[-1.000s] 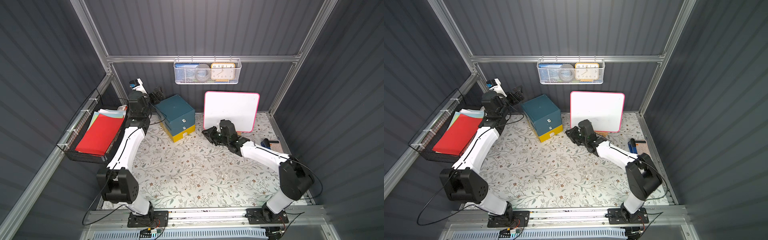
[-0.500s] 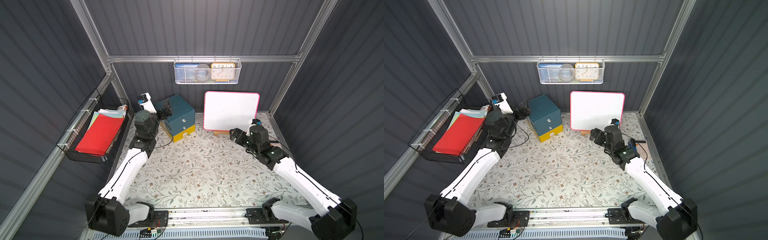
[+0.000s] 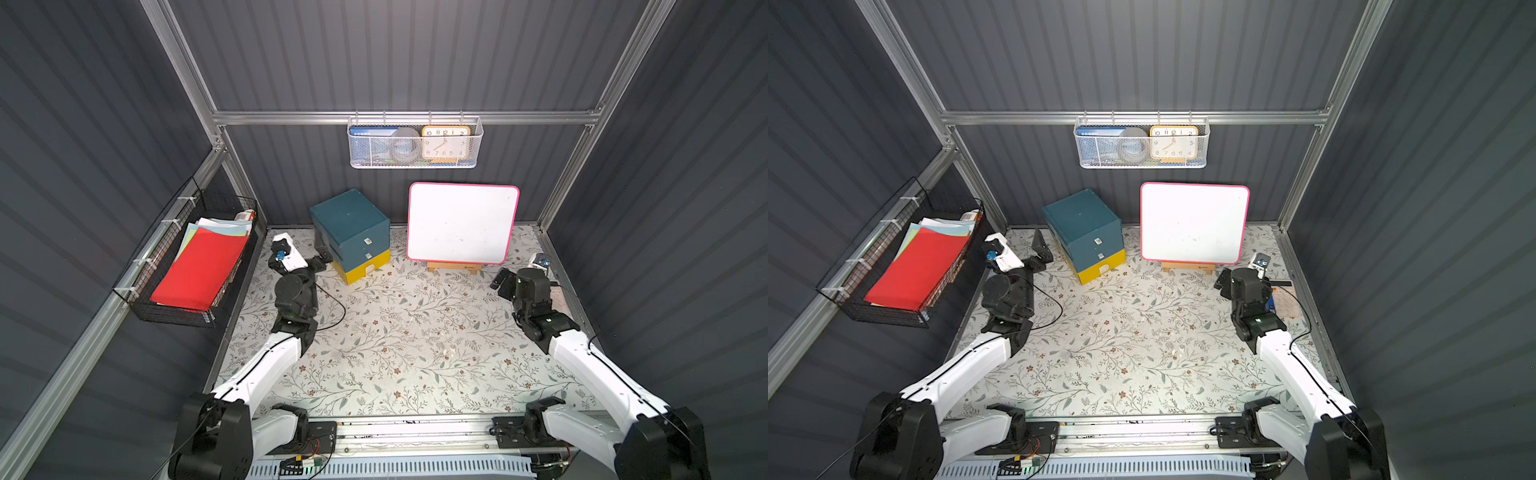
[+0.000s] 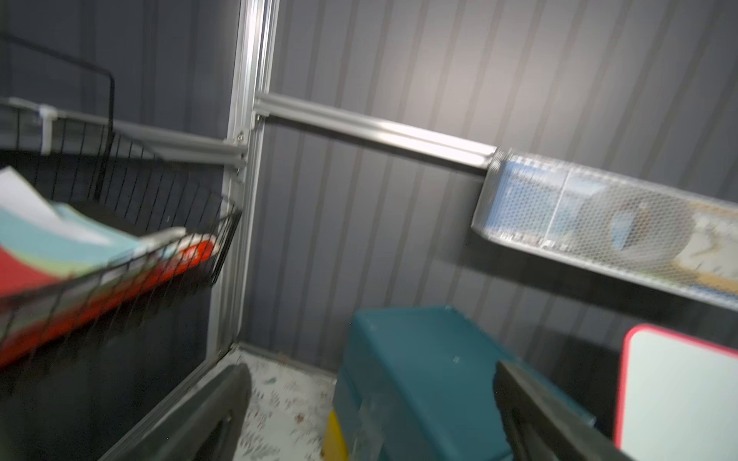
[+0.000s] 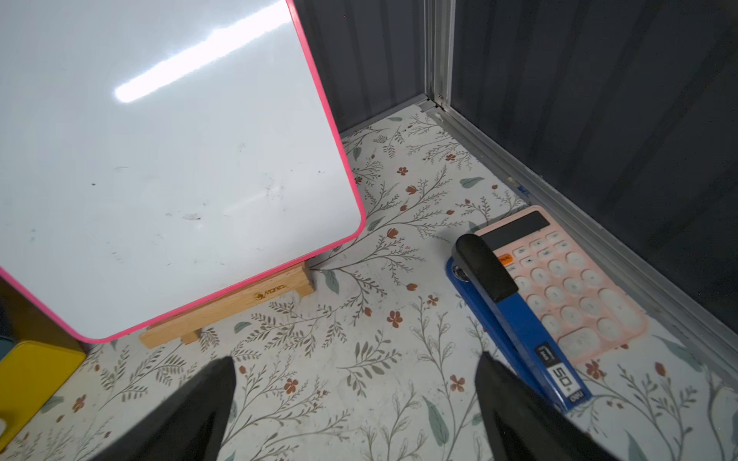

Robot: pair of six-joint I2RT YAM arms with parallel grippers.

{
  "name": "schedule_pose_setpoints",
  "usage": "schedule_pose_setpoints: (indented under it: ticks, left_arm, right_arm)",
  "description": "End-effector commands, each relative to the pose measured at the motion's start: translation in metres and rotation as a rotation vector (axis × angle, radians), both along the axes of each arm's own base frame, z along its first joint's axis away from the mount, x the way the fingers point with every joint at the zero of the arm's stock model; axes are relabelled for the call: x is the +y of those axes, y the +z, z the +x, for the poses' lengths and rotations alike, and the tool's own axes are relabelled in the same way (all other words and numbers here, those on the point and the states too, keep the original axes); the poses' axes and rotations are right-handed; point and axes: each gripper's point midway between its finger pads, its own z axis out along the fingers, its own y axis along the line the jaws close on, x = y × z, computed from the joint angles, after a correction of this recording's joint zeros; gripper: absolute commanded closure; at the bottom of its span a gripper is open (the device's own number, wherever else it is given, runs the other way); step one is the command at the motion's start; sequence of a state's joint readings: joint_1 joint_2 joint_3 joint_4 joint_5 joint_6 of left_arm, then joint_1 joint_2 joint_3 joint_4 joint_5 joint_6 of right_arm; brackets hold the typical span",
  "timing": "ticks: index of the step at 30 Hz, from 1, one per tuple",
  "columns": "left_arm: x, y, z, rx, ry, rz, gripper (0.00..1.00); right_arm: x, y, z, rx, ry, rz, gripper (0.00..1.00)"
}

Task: Please place the pencils in the drawer according to their color
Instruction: Reset both arms

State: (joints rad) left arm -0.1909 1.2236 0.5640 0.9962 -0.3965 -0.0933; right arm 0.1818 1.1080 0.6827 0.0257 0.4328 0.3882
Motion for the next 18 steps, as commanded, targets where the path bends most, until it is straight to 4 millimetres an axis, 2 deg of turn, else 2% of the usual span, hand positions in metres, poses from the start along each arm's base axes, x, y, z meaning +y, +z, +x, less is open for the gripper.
schedule_pose_setpoints:
  ticks: [1,5,7,8,10,11,14,18]
  left_arm:
    - [0.009,-0.006,-0.006,-0.094,0.069,0.035,0.0]
    - [0.015,-0.038,-0.009,-0.108,0.119,0.075,0.0]
    - [0.018,-0.059,-0.011,-0.093,0.12,0.094,0.0]
    - [0.023,-0.063,-0.015,-0.107,0.131,0.086,0.0]
    - [0.025,-0.068,-0.01,-0.104,0.095,0.104,0.0]
    - [0.027,-0.071,-0.009,-0.105,0.072,0.109,0.0]
    - [0.044,-0.08,-0.008,-0.119,0.035,0.087,0.0]
    - [0.031,-0.081,0.003,-0.109,-0.043,0.169,0.0]
  right_arm:
    - [-0.015,-0.006,0.014,-0.033,-0.007,-0.087,0.01]
    - [-0.03,-0.048,0.02,0.046,-0.034,-0.198,0.01]
    - [-0.033,-0.061,0.024,0.046,-0.025,-0.249,0.01]
    - [-0.032,-0.067,0.025,0.049,-0.013,-0.266,0.01]
    - [-0.034,-0.076,0.026,0.033,-0.011,-0.284,0.01]
    - [-0.033,-0.075,0.029,0.001,0.001,-0.293,0.01]
    - [-0.034,-0.086,0.031,-0.033,0.027,-0.268,0.01]
    - [-0.027,-0.097,0.032,-0.084,0.099,-0.233,0.01]
